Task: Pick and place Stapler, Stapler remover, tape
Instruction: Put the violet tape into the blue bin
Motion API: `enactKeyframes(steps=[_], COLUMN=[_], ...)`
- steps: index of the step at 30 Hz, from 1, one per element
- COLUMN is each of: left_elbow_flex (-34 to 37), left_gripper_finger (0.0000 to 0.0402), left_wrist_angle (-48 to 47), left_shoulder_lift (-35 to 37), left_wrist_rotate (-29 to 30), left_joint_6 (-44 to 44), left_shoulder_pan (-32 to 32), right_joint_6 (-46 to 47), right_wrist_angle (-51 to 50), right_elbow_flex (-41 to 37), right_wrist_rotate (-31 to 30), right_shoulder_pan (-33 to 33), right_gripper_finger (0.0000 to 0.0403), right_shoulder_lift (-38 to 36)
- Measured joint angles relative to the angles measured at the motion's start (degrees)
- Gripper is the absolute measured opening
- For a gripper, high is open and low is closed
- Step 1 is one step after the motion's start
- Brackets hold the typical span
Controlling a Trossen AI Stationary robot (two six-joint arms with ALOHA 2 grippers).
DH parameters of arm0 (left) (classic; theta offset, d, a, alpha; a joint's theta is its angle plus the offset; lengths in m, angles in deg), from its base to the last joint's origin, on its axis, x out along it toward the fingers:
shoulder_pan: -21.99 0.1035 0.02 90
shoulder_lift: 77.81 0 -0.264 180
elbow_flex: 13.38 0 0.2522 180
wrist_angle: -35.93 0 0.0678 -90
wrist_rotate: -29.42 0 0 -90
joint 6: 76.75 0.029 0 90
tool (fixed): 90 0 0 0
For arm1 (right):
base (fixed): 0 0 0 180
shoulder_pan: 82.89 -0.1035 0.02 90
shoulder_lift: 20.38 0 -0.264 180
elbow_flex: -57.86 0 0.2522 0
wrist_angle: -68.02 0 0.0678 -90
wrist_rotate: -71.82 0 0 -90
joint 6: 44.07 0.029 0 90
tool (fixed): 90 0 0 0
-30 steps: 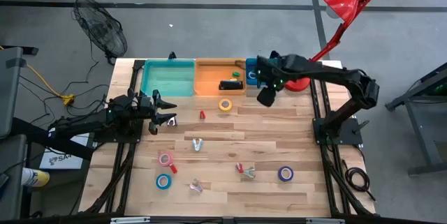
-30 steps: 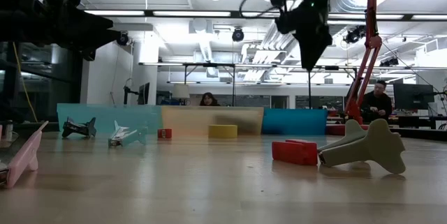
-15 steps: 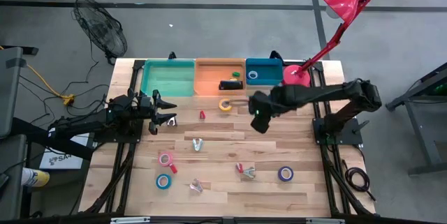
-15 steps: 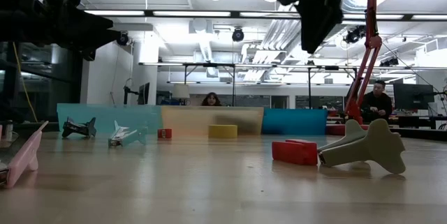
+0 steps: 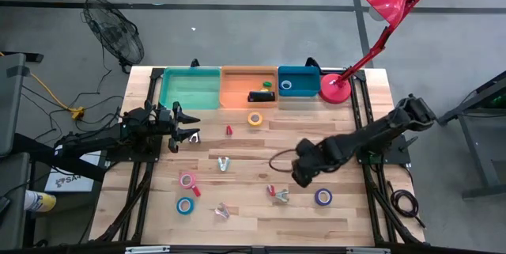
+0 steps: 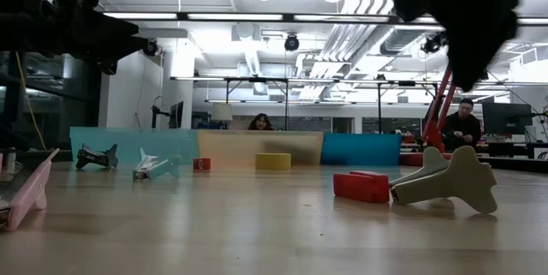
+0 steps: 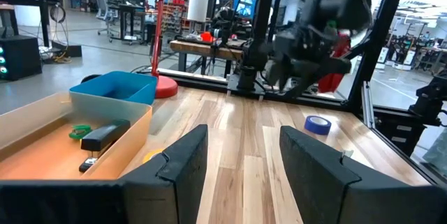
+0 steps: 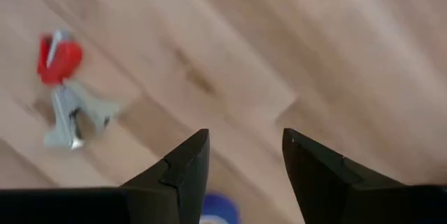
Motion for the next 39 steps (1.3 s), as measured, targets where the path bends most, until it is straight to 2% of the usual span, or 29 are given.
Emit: enactKeyframes(steps=[10,20,28,39], left_elbow_flex=[0.0,0.0,0.0,0.0], left_gripper_finger=[0.0177,0.0177,0.0177,0.0177], left_wrist_angle=[0.0,0.0,0.0,0.0], left_shoulder_lift=[0.0,0.0,0.0,0.0], left_wrist_rotate=[0.0,0.0,0.0,0.0], left_joint_6=[0.0,0.0,0.0,0.0], left_shoulder_pan=[0.0,0.0,0.0,0.0], right_joint_6=[18.2,33.8,40.0,42.6], right_wrist_angle=[6.6,10.1,10.3,10.1], right_elbow_flex=[-6.8,-11.5,-11.5,-11.5], right_wrist_rotate=[7.1,9.2,7.0,5.7], right_shoulder_pan=[-9.8,-17.8,-21.0,-22.2], right_gripper_finger=[0.0171,0.0171,0.0171,0.0171], right_shoulder_lift=[0.0,0.0,0.0,1.9])
